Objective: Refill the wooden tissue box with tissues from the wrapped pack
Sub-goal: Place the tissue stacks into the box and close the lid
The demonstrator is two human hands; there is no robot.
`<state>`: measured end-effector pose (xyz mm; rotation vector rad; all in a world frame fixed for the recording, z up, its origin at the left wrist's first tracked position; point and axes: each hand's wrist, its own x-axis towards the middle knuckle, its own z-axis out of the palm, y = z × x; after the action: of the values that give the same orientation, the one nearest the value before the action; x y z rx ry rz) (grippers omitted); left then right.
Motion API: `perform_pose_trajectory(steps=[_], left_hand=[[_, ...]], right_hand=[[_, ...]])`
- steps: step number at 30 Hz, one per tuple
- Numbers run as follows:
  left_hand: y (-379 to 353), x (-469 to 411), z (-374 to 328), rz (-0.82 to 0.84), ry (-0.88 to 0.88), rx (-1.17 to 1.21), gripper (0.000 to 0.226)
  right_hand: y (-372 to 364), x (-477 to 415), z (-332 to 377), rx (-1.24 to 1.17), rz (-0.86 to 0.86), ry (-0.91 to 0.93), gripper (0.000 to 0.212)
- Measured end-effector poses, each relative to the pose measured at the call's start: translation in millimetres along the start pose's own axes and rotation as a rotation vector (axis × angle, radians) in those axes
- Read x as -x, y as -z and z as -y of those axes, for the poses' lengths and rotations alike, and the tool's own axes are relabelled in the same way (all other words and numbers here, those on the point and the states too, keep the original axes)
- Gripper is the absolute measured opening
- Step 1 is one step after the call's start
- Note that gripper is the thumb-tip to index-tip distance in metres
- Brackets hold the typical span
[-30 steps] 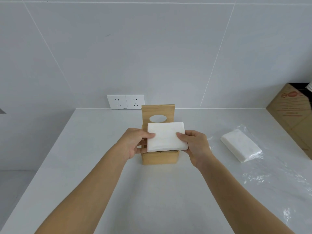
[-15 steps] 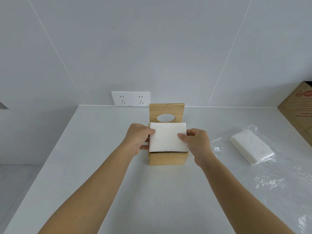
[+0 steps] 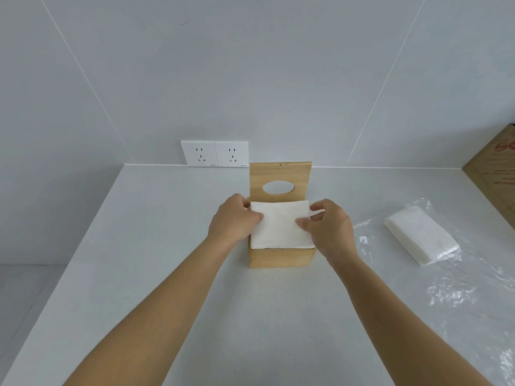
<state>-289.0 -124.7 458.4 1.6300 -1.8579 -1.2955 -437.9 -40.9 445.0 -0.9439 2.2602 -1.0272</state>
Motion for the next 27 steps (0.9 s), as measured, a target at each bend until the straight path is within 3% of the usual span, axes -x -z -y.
perform_pose_trajectory(steps=[6, 21, 27], left_hand=[[-6.6, -1.3, 5.5, -0.035, -0.152, -0.341, 0.025], [-28.9, 6.2, 24.9, -0.271, -0.528, -0.648, 0.035], [-36.6, 13.3, 31.5, -0.296, -0.503, -0.722, 0.041]], right_hand=[[-11.1, -3.2, -4.6, 0.227, -0.095, 0.119, 0.029], [-30.9, -2.7, -14.7, 0.625, -0.186, 0.351, 0.026], [-35.1, -6.1, -16.3, 0.663, -0.154, 0.316, 0.025]])
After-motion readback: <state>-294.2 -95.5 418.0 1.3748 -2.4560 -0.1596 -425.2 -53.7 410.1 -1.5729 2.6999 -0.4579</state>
